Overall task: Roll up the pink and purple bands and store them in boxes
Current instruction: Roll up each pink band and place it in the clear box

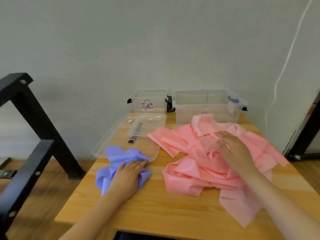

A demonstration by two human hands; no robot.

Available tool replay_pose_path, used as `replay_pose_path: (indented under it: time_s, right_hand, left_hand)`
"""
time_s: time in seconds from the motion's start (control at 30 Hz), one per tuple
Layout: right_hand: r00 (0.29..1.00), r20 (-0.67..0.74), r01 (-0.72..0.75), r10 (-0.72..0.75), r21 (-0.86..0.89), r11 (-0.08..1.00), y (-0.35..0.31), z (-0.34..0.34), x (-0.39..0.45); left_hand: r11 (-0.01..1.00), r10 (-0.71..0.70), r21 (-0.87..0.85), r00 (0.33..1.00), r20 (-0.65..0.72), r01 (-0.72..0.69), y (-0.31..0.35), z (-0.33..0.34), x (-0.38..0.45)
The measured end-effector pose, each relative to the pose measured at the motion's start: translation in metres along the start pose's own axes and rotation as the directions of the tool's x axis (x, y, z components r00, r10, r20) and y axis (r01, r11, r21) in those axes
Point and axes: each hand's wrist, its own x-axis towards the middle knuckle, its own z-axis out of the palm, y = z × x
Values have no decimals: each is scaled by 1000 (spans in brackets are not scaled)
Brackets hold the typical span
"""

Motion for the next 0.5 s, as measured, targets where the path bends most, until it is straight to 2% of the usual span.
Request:
replay_pose_path:
  time_s: [0.07,0.13,0.2,0.23,0.27,0.33,0.37,0.43,0.5]
  right_hand:
    - [987,-119,-98,110,103,990,7,-18,-21]
    - [957,-170,-212,235,144,967,24,-34,-39]
    - [934,-188,-285,305,127,950,41,-43,-53]
    - [927,-182,-311,327,115,944,47,-45,-57]
    - [927,-170,-321,335,105,941,50,-46,-60]
    - [936,-139,-312,322,90,946,50,-45,-62]
    - [941,-130,-304,313,86,949,49,-45,-61]
    - [944,-124,-297,306,86,951,44,-49,-58]
    - [948,-145,-278,283,60,959,43,-54,-51]
  left_hand:
    - [996,54,-73,995,-80,-60,4,-2,1]
    - [975,-16,-222,996,-92,-5,10,-7,-1]
    - [966,-83,-255,984,-155,41,18,-9,-5]
    - [983,-56,-180,984,-170,25,25,-8,-7]
    - [996,34,-76,988,-149,-46,33,-4,-10]
    - [978,190,104,978,-83,-181,47,9,-19]
    - [967,220,154,972,-87,-205,47,18,-20]
    - [974,150,182,986,-74,-134,44,16,-18]
    - [989,55,138,998,-43,-48,46,3,-10]
